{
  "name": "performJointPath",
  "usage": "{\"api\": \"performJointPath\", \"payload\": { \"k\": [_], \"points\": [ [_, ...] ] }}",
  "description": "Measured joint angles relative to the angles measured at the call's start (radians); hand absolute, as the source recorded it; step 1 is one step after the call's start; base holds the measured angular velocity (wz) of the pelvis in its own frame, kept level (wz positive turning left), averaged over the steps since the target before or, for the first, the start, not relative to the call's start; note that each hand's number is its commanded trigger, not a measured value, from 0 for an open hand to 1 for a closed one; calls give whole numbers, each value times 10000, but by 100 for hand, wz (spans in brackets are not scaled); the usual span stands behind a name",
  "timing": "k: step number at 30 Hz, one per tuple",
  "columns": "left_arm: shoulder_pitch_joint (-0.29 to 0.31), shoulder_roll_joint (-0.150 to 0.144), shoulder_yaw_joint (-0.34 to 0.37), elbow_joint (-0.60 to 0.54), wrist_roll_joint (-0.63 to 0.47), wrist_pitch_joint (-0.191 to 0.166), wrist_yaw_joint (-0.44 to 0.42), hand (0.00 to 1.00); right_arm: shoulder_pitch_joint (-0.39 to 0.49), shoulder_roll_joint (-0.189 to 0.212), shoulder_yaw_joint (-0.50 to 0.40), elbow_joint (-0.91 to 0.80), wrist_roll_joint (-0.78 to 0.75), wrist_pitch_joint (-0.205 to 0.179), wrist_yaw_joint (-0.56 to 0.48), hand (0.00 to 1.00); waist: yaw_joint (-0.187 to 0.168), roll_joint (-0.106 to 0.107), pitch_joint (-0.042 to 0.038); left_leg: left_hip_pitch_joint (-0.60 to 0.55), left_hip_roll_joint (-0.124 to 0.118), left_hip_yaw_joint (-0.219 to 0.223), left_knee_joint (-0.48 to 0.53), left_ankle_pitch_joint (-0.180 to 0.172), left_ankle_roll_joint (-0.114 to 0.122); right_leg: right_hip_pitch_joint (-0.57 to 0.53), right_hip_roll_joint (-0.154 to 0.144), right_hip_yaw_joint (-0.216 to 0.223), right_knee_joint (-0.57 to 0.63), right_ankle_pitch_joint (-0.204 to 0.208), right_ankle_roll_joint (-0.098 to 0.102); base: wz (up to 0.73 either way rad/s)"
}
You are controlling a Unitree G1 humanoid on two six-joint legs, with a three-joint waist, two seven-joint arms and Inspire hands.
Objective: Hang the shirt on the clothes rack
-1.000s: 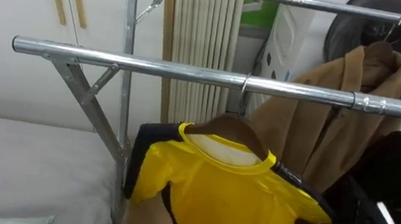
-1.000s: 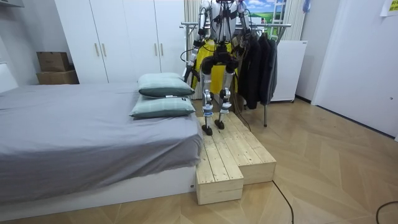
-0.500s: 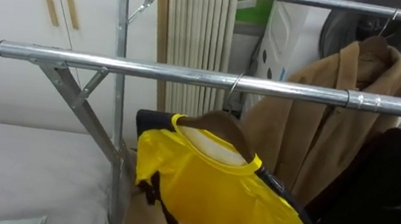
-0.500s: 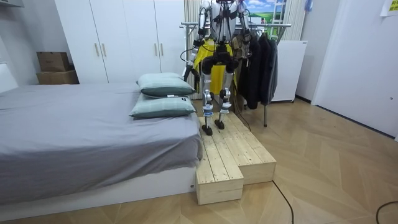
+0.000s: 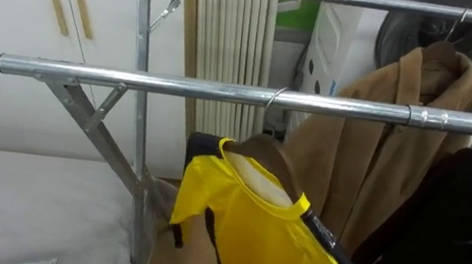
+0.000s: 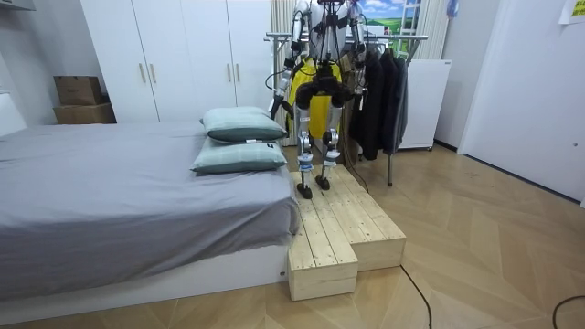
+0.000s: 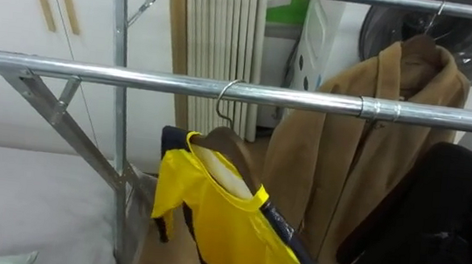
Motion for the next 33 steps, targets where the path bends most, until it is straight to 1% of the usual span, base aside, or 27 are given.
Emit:
{"api": "performJointPath", "payload": {
  "k": [1, 3, 7, 9, 12, 17, 21, 26, 29, 31, 33],
  "points": [
    [-25, -33, 27, 116, -13, -26, 0, 0, -30, 37, -183, 266, 163, -12, 110, 0, -34, 37, -15, 12, 1, -1, 2, 2, -2, 8, 0, -2, 3, -6, -4, 0],
    [-78, -84, 80, 311, -45, -119, 0, 0, -56, 42, -193, 563, 505, -41, 250, 0, -52, 88, -24, 35, -1, 0, 5, 3, -2, 29, -1, 1, 2, -15, 2, 0],
    [-142, -152, 96, 469, -436, -154, 0, 0, -74, 30, -204, 979, 979, -30, 477, 0, -67, 204, 1, 91, -8, -27, -3, -6, 13, 81, -6, 10, 3, -50, -5, 0],
    [-220, -152, 98, 594, -601, -154, -1, 0, -87, 23, -217, 1025, 1020, 6, 556, 0, -88, 209, -1, 88, -9, -30, -11, -32, 56, 84, -7, 9, 4, -61, -18, 0],
    [-254, -153, 99, 661, -805, -154, -17, 0, -85, 23, -296, 1083, 1065, 35, 674, 0, -103, 219, -7, 92, -9, -30, -17, -30, 53, 82, -6, 6, 4, -54, -8, 0],
    [-259, -152, 98, 685, -806, -154, -199, 0, -96, 23, -413, 1187, 1090, 102, 688, 0, -112, 251, -27, 116, -8, -34, -73, -5, 12, 78, -4, -4, 7, -79, 2, 0],
    [-257, -152, 97, 717, -807, -155, -221, 0, -85, 23, -528, 1139, 1067, 98, 678, 0, -109, 274, -21, 184, -8, -13, -88, -10, 18, 145, -6, -20, 7, -108, 21, 1],
    [-257, -145, -110, 718, -804, -163, -230, 0, -205, -17, -475, 925, 658, 98, 640, 0, -112, 270, -21, 133, -14, -99, -27, -54, 35, 75, -16, -68, 143, -178, 12, 1],
    [-257, -145, -122, 724, -804, -163, -242, 0, -311, -53, -371, 916, 495, 108, 518, 0, -100, 283, -14, 100, -11, -121, 170, -155, 30, -2, -30, -105, 421, -343, -4, 2],
    [-260, -146, -255, 733, -828, -191, -272, 0, -451, -156, -176, 791, 22, 110, 418, 0, -98, 333, -19, -73, 0, -221, 411, -235, 23, -121, -52, -212, 571, -418, -67, 10],
    [-354, -158, -334, 726, -822, -227, -294, 0, -573, -211, -161, 539, -561, 109, 338, 0, -96, 371, -29, -334, -12, -292, 578, -273, 31, -342, -117, -361, 743, -505, -57, 21]
  ]
}}
